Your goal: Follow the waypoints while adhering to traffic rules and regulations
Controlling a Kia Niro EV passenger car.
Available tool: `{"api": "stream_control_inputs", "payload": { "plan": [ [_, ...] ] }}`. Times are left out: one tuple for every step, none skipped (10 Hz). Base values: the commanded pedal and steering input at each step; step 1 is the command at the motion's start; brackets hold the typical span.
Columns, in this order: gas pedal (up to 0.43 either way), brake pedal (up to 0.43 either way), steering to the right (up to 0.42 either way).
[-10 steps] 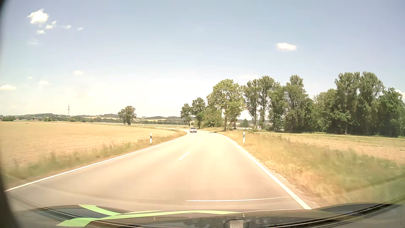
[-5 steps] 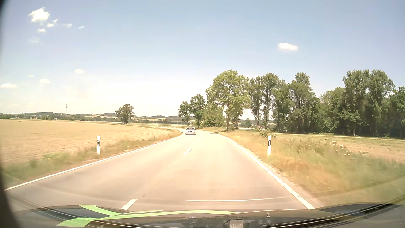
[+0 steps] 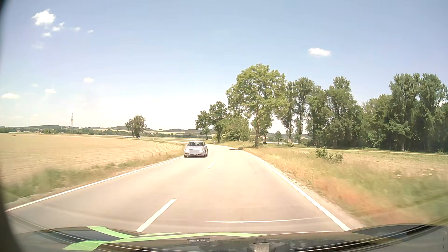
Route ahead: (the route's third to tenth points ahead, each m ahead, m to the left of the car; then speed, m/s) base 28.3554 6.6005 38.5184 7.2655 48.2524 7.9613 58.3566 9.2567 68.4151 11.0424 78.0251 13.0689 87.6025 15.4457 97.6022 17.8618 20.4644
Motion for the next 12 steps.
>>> {"api": "stream_control_inputs", "payload": {
  "plan": [
    [0.150,0.000,-0.005],
    [0.157,0.000,-0.009],
    [0.169,0.000,-0.012],
    [0.169,0.000,-0.013],
    [0.177,0.000,-0.011],
    [0.177,0.000,-0.011],
    [0.189,0.000,-0.011],
    [0.189,0.000,-0.012],
    [0.189,0.000,-0.012],
    [0.189,0.000,-0.012],
    [0.189,0.000,-0.013],
    [0.177,0.000,-0.013]
  ]
}}
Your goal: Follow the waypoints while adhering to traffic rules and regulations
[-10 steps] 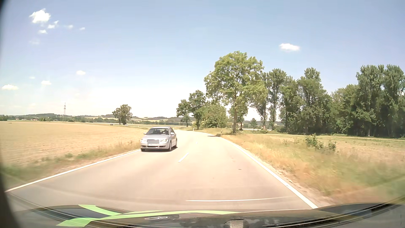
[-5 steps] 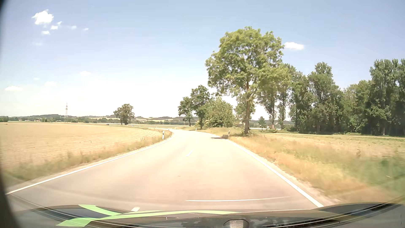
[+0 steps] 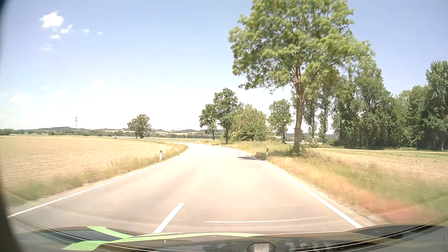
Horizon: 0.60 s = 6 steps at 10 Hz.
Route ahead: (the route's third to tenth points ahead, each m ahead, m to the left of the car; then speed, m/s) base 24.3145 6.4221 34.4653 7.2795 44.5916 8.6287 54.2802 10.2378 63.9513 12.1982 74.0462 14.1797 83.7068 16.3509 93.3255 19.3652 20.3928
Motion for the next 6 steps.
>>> {"api": "stream_control_inputs", "payload": {
  "plan": [
    [0.177,0.000,-0.013],
    [0.177,0.000,-0.014],
    [0.177,0.000,-0.015],
    [0.177,0.000,-0.017],
    [0.189,0.000,-0.017],
    [0.189,0.000,-0.017]
  ]
}}
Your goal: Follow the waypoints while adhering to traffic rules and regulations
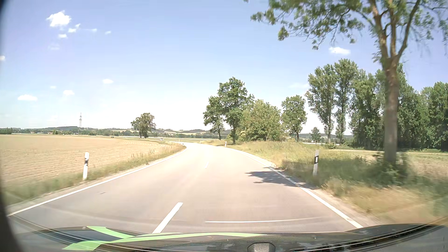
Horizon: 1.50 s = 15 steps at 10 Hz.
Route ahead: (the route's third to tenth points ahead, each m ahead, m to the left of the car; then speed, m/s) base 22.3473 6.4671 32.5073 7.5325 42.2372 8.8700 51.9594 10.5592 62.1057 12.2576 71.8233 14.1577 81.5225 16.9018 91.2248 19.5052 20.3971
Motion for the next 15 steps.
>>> {"api": "stream_control_inputs", "payload": {
  "plan": [
    [0.189,0.000,-0.016],
    [0.189,0.000,-0.017],
    [0.177,0.000,-0.018],
    [0.157,0.000,-0.018],
    [0.138,0.000,-0.018],
    [0.130,0.000,-0.021],
    [0.138,0.000,-0.022],
    [0.150,0.000,-0.023],
    [0.157,0.000,-0.023],
    [0.177,0.000,-0.022],
    [0.189,0.000,-0.023],
    [0.197,0.000,-0.023],
    [0.197,0.000,-0.023],
    [0.197,0.000,-0.022],
    [0.197,0.000,-0.022]
  ]
}}
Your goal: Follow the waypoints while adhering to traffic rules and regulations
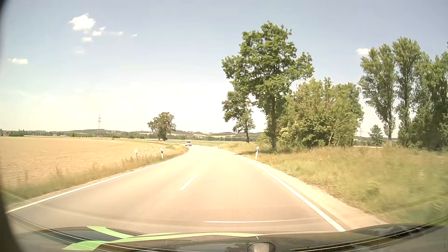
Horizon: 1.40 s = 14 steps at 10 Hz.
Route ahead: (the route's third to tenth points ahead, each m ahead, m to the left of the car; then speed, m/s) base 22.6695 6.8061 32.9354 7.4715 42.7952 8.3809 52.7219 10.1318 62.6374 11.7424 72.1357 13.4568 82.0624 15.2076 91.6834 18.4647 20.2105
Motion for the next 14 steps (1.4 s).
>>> {"api": "stream_control_inputs", "payload": {
  "plan": [
    [0.209,0.000,-0.022],
    [0.209,0.000,-0.022],
    [0.209,0.000,-0.022],
    [0.197,0.000,-0.021],
    [0.189,0.000,-0.020],
    [0.177,0.000,-0.019],
    [0.189,0.000,-0.019],
    [0.197,0.000,-0.017],
    [0.209,0.000,-0.015],
    [0.209,0.000,-0.015],
    [0.209,0.000,-0.015],
    [0.197,0.000,-0.015],
    [0.189,0.000,-0.015],
    [0.189,0.000,-0.015]
  ]
}}
